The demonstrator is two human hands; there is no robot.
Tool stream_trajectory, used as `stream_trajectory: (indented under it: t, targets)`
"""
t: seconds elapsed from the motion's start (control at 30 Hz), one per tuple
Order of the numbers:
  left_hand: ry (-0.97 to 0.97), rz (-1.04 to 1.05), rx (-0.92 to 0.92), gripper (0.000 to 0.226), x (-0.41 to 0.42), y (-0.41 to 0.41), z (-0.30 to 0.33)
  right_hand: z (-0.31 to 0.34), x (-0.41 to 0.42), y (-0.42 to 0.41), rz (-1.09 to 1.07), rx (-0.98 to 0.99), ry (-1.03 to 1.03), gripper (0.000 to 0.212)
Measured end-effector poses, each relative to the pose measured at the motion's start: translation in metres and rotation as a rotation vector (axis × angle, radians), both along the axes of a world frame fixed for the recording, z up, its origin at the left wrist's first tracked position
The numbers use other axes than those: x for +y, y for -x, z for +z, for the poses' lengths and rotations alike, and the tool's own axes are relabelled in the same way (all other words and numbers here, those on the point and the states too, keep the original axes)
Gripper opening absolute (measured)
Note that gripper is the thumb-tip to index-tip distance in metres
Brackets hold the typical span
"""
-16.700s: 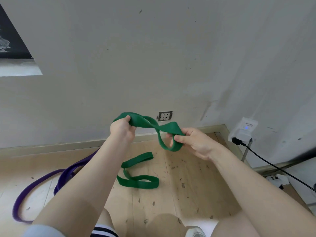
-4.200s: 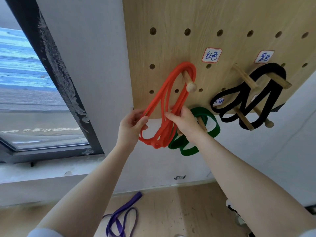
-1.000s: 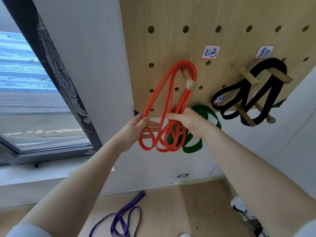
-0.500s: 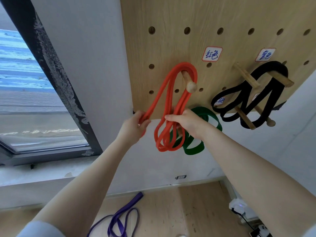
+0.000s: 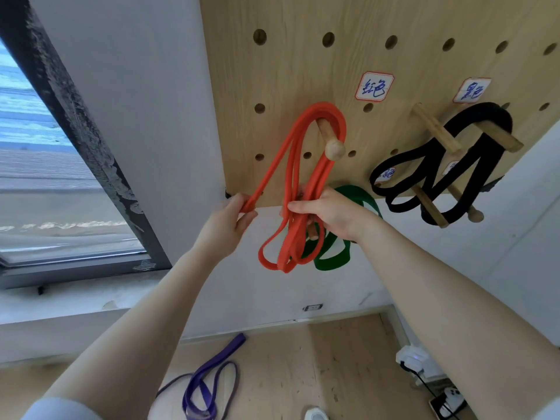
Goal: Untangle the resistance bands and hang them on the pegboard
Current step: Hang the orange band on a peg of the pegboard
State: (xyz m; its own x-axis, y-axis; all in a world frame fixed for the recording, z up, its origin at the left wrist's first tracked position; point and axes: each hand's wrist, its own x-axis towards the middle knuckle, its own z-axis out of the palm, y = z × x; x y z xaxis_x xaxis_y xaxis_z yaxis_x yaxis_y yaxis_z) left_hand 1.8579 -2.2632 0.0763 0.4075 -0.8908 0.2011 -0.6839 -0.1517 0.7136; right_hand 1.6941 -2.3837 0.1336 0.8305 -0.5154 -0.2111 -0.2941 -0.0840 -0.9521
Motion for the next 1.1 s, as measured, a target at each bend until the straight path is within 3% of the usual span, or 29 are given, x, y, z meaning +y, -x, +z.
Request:
stream_trajectory:
  t: [0.2, 0.3, 0.33, 0.47, 0.53, 0.7, 0.87, 0.93, 1.1]
  targets:
    - [-0.023, -0.248, 0.525, 0.023, -0.015, 0.037, -0.005, -0.004, 0.001, -0.004, -0.025, -0.005, 0.027, 0.012]
    - [0.027, -0.208, 0.846, 0.029, -0.010, 0.041, -0.010, -0.007, 0.006, -0.002, -0.102, -0.017, 0.049, 0.016]
    - [0.022, -0.187, 0.845, 0.028, -0.009, 0.042, -0.011, -0.009, 0.010, -0.002, -0.168, -0.028, 0.085, 0.020]
    - [-0.013, -0.169, 0.511, 0.011, -0.016, 0.046, -0.012, -0.026, 0.028, 0.000, -0.583, -0.158, 0.257, 0.041]
    - [-0.014, -0.194, 0.449, 0.006, -0.019, 0.050, -0.010, -0.034, 0.034, 0.003, -0.658, -0.243, 0.291, 0.045]
    - [-0.044, -0.139, 0.441, 0.015, -0.014, 0.045, -0.007, -0.038, 0.046, 0.012, -0.694, -0.212, 0.468, 0.020]
    - [0.007, -0.044, 0.436, 0.016, -0.007, 0.030, -0.001, -0.032, 0.051, 0.028, -0.511, -0.337, 0.288, 0.019]
    - [0.026, -0.025, 0.419, 0.014, -0.007, 0.028, 0.000, -0.033, 0.049, 0.037, -0.503, -0.293, 0.297, 0.017]
    - [-0.039, -0.015, 0.356, 0.014, -0.019, 0.030, -0.001, -0.039, 0.026, 0.037, -0.586, 0.118, 0.642, 0.024]
